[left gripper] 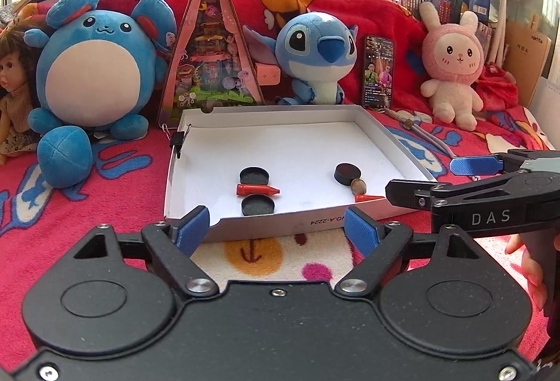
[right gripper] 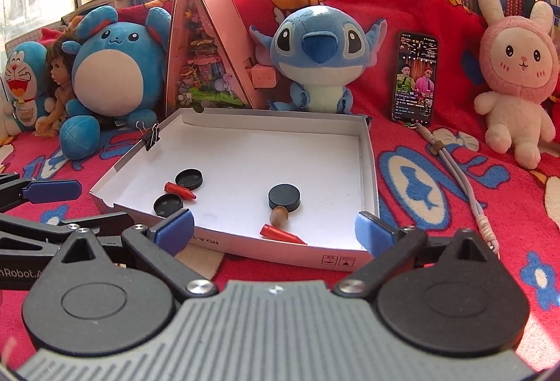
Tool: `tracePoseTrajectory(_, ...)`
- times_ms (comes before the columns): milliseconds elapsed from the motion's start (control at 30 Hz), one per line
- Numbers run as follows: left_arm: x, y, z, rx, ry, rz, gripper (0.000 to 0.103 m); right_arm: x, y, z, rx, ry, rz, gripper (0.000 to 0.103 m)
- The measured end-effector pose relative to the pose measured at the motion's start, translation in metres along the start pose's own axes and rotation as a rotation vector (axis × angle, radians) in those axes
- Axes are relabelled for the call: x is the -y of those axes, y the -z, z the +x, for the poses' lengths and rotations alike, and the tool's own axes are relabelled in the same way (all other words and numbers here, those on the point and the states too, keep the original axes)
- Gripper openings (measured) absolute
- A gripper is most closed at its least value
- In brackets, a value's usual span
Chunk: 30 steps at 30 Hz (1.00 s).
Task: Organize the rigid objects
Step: 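Lift both grippers up and away from the box, then move the left gripper to a black lid while the right approaches a black binder clip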
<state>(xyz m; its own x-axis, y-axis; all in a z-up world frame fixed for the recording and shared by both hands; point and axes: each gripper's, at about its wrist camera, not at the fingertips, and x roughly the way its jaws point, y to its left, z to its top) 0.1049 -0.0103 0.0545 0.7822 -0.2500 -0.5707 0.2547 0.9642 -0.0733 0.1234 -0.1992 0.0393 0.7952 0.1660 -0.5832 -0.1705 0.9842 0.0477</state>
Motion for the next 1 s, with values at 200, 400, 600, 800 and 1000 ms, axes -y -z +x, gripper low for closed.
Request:
tracePoseTrajectory(200,0.000,0.012,-0.011,0.006,0.004,0.001,0.085,-0.004,0.011,-0.012,0.020,-0.004,-0.019,0.103)
tracePoseTrajectory(400,-0.005,0.024,-0.016,0.000,0.019,-0.020,0.086,-0.005,0.024,-0.020,0.024,-0.007,-0.024,0.103)
tracePoseTrajectory(600,-0.006,0.037,-0.018,-0.017,0.014,-0.021,0.086,-0.003,0.039,-0.024,0.026,0.006,-0.011,0.103)
tracePoseTrajectory(800,-0.003,0.052,-0.020,-0.017,-0.007,0.001,0.086,-0.002,0.055,-0.028,0.037,-0.002,-0.012,0.103)
tracePoseTrajectory(1000,-0.002,0.061,-0.022,-0.021,-0.002,0.012,0.084,-0.005,0.067,-0.035,0.068,-0.006,-0.012,0.103)
